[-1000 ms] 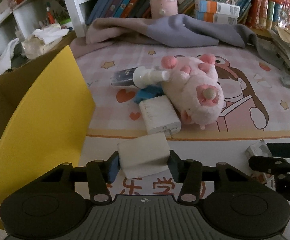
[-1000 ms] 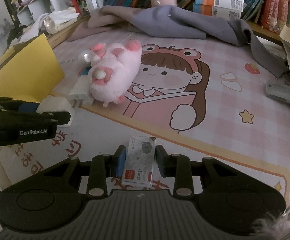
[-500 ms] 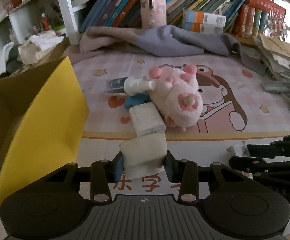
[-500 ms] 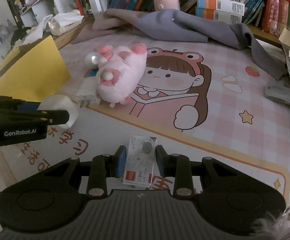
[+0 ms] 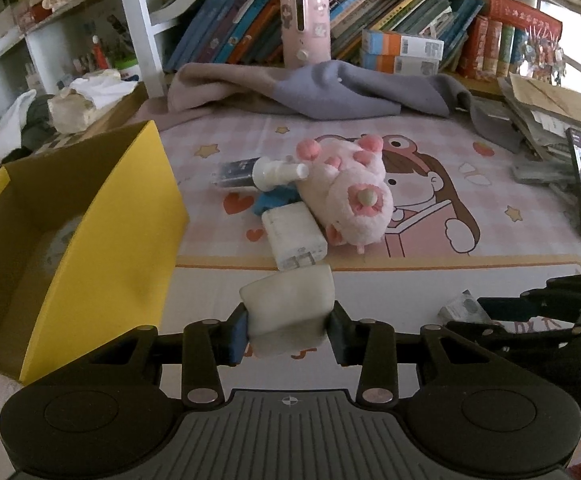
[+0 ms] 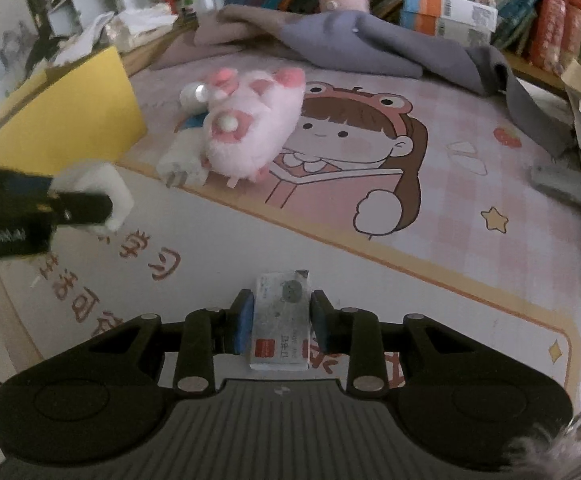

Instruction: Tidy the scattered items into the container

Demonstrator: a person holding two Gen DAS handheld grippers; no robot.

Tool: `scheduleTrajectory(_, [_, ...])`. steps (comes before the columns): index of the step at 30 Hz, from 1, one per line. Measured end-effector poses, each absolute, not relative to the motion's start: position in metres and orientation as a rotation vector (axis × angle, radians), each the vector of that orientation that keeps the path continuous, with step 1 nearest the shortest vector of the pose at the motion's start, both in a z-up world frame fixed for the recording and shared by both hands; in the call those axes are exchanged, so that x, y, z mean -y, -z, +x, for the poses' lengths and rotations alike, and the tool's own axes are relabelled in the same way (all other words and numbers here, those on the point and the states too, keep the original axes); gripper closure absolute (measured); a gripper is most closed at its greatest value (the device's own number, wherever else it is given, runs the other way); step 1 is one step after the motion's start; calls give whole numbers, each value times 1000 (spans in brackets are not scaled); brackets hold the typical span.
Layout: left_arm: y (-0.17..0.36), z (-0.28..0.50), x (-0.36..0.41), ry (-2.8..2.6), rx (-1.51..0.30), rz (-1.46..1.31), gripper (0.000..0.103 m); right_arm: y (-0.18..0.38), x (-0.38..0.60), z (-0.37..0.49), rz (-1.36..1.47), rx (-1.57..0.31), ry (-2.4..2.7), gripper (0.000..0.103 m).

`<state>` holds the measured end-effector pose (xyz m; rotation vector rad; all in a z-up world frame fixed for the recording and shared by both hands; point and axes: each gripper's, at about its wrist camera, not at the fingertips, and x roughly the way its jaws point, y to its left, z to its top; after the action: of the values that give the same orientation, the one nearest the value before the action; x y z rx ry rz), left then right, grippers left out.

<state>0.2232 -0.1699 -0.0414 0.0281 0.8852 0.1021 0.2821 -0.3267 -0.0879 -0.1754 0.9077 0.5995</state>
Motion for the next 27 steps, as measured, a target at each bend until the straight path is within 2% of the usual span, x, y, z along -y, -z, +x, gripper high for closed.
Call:
scheduleTrajectory(5, [40, 219, 171, -98, -887, 32, 65, 89, 323, 275, -243, -876, -608, 74])
scheduleTrajectory(27, [3, 185, 179, 5, -813, 65, 66, 40, 343, 250, -104, -813, -615, 75])
